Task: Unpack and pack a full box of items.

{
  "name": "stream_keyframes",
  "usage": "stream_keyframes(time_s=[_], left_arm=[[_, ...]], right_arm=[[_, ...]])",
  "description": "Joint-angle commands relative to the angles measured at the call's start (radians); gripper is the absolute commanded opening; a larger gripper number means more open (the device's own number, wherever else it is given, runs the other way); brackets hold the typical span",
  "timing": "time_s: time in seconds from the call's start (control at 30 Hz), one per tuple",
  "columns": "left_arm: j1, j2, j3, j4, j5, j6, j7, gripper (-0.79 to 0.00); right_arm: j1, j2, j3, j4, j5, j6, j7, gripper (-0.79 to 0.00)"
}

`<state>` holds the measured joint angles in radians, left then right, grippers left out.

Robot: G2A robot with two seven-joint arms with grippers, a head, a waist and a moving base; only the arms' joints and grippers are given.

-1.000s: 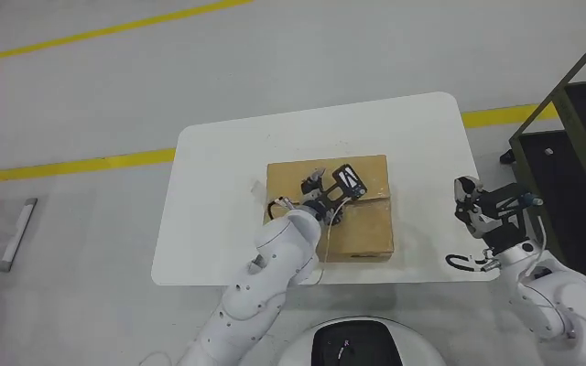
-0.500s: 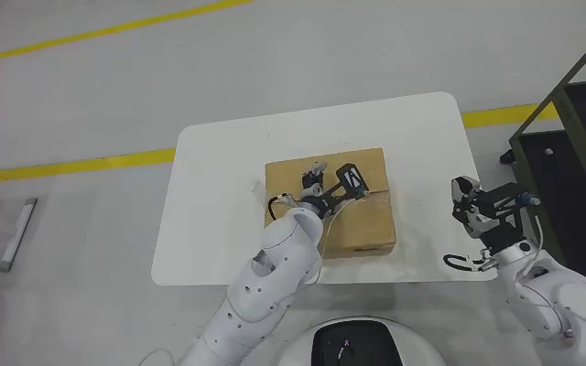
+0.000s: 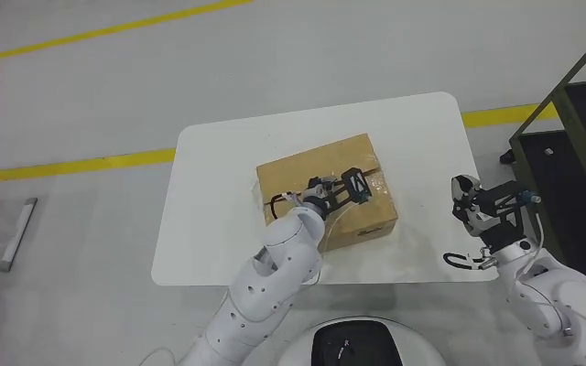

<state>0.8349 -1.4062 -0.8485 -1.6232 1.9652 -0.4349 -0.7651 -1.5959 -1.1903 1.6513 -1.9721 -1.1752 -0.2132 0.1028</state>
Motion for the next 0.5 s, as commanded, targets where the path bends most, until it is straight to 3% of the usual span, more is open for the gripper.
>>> stream_keyframes(time_s=[0.0,0.47], left_arm=[[-0.004,-0.003,-0.002,-0.003,-0.007,-0.012,-0.01,0.0],[-0.07,-0.028,0.001,0.056,-0.024,-0.075,-0.086,0.0]], right_arm=[[0.0,0.0,0.0,0.0,0.002,0.0,0.001,-0.785],[-0.007,-0.001,0.002,-0.011,0.009,0.0,-0.002,-0.785]])
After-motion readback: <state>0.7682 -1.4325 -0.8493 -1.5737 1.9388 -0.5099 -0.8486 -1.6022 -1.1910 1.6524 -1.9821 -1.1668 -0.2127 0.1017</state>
